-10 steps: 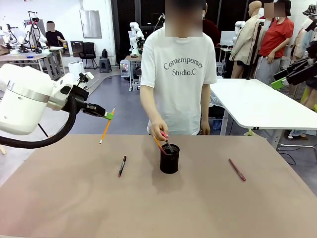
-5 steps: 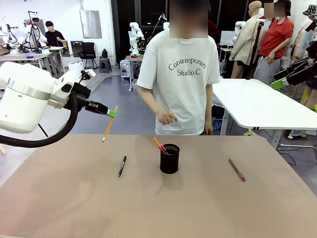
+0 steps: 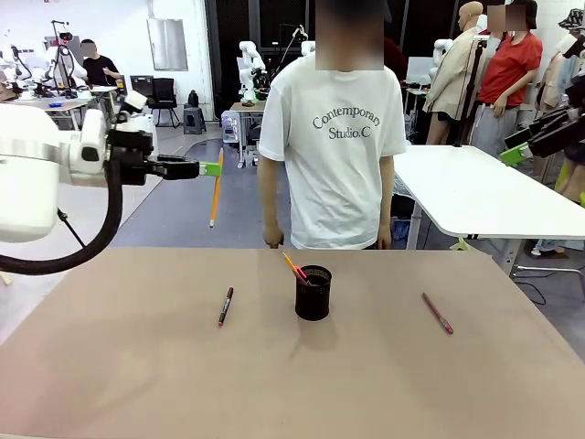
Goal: Place the pens into the pen holder.
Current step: Pick up a writing instrument from the table and place it into the Pen holder.
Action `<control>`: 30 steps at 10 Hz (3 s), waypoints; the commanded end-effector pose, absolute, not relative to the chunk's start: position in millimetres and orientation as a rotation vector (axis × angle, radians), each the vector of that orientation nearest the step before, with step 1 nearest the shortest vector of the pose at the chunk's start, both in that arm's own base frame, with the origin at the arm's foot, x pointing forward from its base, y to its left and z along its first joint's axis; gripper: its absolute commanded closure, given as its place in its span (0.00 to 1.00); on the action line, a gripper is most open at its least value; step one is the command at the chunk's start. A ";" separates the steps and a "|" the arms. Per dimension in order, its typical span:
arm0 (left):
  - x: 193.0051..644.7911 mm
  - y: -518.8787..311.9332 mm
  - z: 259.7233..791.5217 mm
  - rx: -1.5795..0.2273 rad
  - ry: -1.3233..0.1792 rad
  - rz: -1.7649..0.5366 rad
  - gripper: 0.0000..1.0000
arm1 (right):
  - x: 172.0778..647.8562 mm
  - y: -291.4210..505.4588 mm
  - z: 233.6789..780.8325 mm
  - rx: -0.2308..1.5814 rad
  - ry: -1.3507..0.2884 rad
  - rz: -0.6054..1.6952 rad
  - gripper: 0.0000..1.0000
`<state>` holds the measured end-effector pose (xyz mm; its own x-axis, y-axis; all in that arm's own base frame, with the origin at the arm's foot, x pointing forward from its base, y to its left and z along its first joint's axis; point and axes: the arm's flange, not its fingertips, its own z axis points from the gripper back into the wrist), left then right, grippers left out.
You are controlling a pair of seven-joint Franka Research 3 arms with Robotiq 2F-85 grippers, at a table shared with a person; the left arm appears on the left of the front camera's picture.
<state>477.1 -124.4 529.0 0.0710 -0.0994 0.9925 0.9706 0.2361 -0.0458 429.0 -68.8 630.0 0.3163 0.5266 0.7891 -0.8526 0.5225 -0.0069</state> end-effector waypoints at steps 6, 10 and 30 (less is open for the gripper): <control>466.1 -124.8 523.5 -1.063 -1.301 -1.210 1.00 | 428.8 -69.1 631.1 0.456 -0.832 0.951 0.00; 466.7 -124.3 521.1 -1.065 -1.295 -1.216 1.00 | 428.8 -69.1 631.1 0.456 -0.832 0.951 0.00; 586.9 -298.0 388.4 -1.209 -1.323 -1.398 1.00 | 428.8 -69.1 631.1 0.456 -0.832 0.951 0.00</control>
<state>581.8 -294.9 393.3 -0.1870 0.0228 0.9821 0.9797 -0.0687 0.1882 429.1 -68.8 630.4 0.3156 0.5266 0.7893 -0.8527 0.5223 -0.0075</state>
